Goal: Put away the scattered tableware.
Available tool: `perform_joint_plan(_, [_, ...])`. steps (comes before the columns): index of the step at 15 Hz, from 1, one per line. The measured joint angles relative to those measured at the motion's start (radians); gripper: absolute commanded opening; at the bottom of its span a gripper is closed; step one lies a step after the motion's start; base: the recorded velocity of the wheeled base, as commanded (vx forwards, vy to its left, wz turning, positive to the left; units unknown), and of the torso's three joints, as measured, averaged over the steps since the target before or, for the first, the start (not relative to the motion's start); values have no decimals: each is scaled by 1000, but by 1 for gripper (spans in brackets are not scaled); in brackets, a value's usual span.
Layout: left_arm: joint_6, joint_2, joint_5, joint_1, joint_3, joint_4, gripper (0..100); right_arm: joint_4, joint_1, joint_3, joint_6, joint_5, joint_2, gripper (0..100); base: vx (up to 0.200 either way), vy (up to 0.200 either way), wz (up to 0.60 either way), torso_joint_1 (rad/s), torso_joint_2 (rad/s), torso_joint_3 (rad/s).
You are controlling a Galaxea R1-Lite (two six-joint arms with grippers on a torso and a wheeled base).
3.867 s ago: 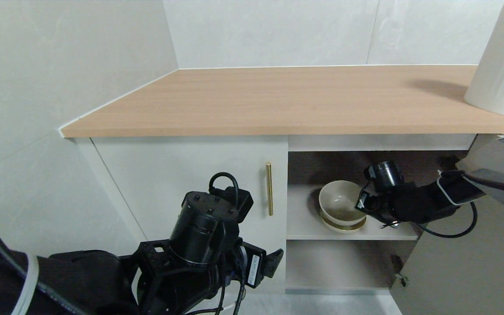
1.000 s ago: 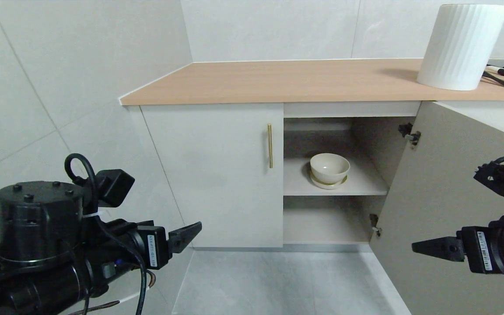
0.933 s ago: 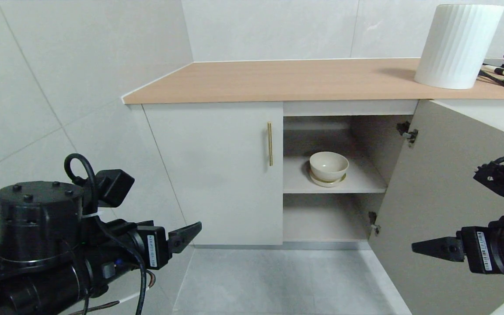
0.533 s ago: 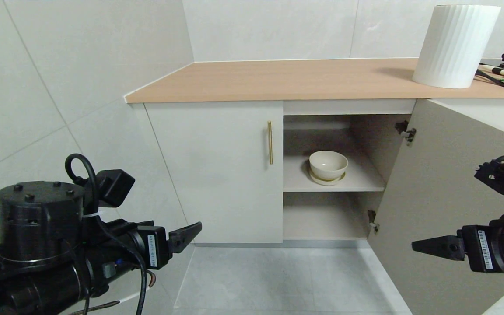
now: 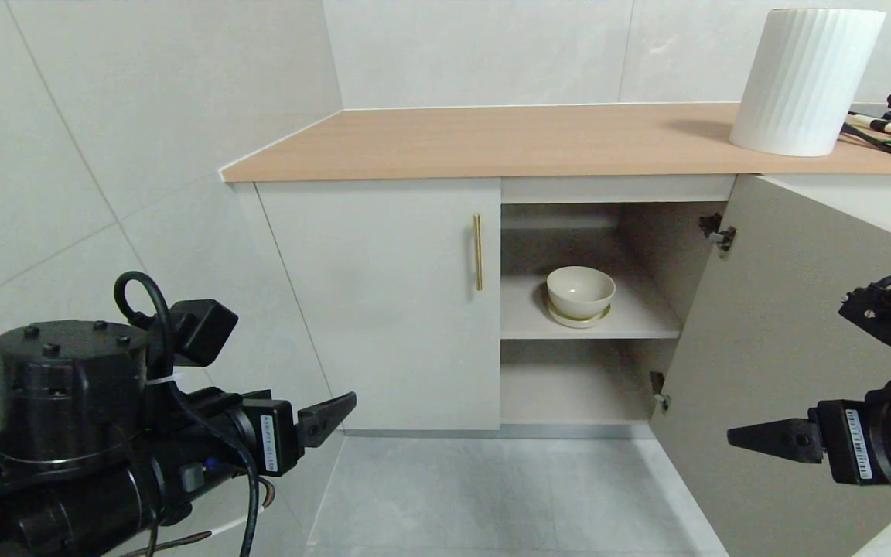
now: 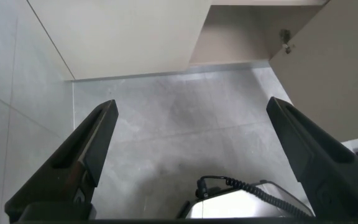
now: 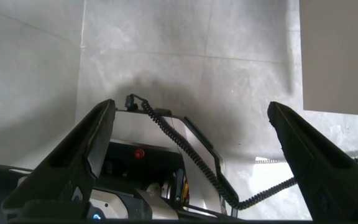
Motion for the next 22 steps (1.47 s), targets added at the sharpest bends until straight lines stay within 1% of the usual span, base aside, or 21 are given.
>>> perform_joint_plan(3, [1,0,2,1,0,0,100,46,3,-6,0,2,-7,100,0,-200,0,2,5,4])
perform_joint_plan(6, [1,1,1,-1,0,1,100,234,1,-63,-5,3,-21,100,0,-200,0,6,2,2])
perform_joint_plan(9, [1,1,1,0,0,1,100,319,2,-102,-30,3,-44,100,0,-200,0,-1,2,1])
perform_joint_plan(10, [1,1,1,-1,0,2,100,407,2,-121,-39,3,-57,100,0,-200,0,-7,-2,-2])
perform_joint_plan(11, [1,1,1,0,0,1,100,463,2,-145,-46,2,-70,100,0,-200,0,-2,2,-2])
perform_joint_plan(16, [1,1,1,0,2,2,100,713,0,-293,-48,-14,-140,100,0,0,0,0,0,0])
perform_joint_plan(19, [1,1,1,-1,2,1,100,735,-36,-330,-48,-117,-177,100,0,0,0,0,0,0])
perform_joint_plan(22, [0,1,1,0,2,1,100,734,-126,-337,-53,-157,-189,100,0,0,0,0,0,0])
